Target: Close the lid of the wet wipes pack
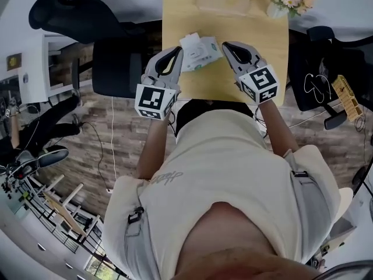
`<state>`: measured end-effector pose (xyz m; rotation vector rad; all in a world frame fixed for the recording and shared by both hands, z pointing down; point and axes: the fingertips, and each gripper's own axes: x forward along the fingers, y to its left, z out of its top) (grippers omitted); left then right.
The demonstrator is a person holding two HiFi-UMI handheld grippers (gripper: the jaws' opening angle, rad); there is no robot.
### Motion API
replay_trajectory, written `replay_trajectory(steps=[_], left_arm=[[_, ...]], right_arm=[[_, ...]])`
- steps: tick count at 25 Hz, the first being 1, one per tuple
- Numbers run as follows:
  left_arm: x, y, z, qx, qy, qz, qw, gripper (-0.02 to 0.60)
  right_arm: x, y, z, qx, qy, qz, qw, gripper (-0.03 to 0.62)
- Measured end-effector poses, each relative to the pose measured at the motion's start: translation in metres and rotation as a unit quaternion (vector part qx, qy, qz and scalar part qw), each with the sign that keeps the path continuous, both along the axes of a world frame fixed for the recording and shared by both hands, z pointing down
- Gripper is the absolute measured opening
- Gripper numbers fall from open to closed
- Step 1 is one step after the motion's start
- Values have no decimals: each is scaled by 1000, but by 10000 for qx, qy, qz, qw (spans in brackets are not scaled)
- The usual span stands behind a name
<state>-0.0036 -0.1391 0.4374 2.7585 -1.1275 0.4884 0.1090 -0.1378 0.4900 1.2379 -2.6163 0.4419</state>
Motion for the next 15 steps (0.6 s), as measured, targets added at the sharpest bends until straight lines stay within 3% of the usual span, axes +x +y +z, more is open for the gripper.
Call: replay_trajectory(steps=[8,15], left_arm=[[-4,-8,26,-343,-35,-80,9994,17],[-30,-12,36,-451,169,-176,9987,17]], right_arm=[[-3,-16,28,-290,79,-119,9995,0],[-29,-27,15,-194,308,-160,9992,0]])
